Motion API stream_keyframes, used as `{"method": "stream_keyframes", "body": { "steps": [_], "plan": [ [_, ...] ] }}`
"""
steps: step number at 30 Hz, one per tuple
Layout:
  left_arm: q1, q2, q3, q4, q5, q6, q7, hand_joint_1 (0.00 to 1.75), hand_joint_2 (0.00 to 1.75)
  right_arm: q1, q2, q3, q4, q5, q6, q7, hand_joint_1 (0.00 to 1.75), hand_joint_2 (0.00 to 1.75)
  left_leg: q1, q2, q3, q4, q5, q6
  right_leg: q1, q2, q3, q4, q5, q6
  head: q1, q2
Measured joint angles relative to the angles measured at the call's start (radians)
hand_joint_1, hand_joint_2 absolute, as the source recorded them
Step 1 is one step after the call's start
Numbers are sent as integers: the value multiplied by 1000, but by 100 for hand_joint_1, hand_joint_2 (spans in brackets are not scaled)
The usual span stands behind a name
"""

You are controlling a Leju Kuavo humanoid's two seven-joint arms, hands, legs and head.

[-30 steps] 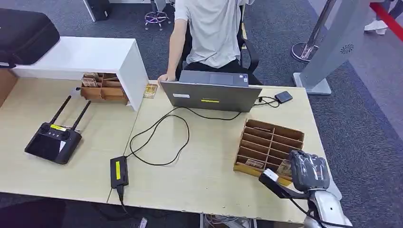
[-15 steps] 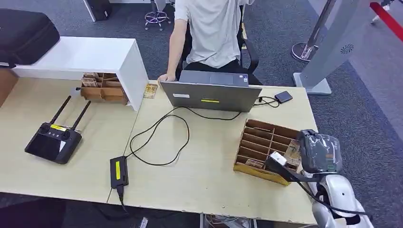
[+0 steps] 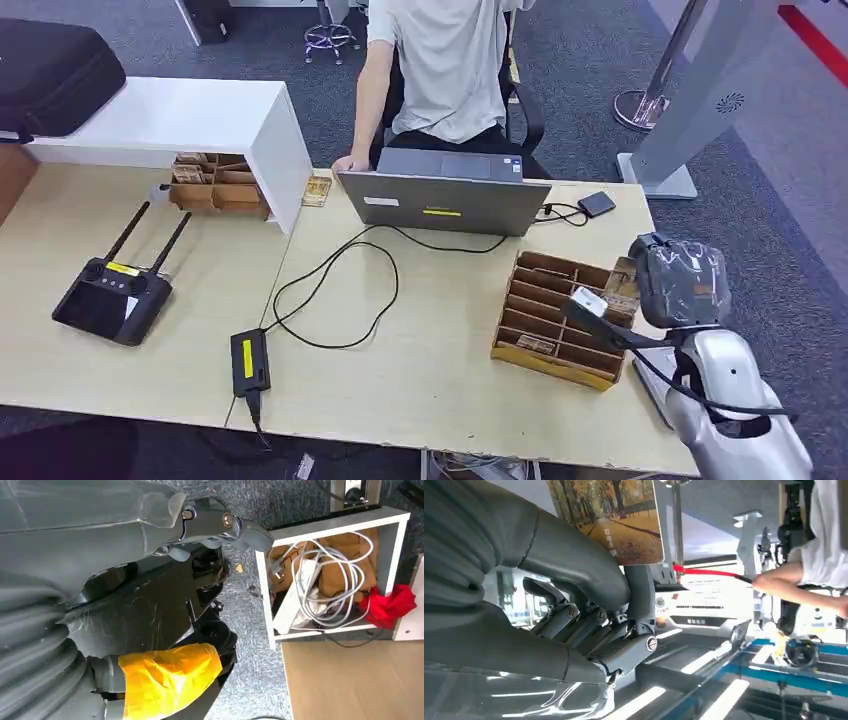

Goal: Pass the card to the sensor for recognition and then transmit it.

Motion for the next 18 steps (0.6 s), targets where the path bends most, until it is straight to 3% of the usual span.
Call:
{"method": "stream_keyframes", "body": {
  "steps": [18],
  "plan": [
    [-19,-10,0,0,-28,-42,21,0,175,-386,25,226,175,14,112,13,171,175,0,-1,-1,0,1,0,0,0,0,1,1,0,0,0]
  ]
}}
